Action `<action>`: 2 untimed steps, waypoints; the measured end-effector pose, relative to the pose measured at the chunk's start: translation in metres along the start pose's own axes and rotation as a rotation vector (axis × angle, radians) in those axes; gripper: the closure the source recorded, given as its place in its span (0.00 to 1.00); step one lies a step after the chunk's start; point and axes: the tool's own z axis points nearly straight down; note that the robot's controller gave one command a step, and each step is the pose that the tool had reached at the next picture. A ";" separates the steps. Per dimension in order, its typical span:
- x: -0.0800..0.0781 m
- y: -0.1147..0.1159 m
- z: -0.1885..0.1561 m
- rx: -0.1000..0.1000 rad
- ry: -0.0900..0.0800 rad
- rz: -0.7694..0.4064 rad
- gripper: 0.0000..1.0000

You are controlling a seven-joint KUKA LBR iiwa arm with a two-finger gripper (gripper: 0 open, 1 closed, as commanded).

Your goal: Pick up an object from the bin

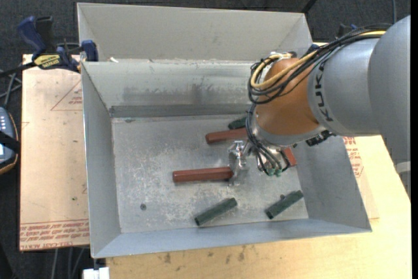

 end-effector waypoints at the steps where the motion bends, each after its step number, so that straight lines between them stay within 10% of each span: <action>1: -0.006 0.021 -0.047 0.001 0.008 -0.010 1.00; 2: 0.012 0.055 -0.229 -0.001 -0.006 -0.082 1.00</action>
Offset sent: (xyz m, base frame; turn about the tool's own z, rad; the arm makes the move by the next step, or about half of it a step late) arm -0.0125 0.0540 0.2257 -0.0791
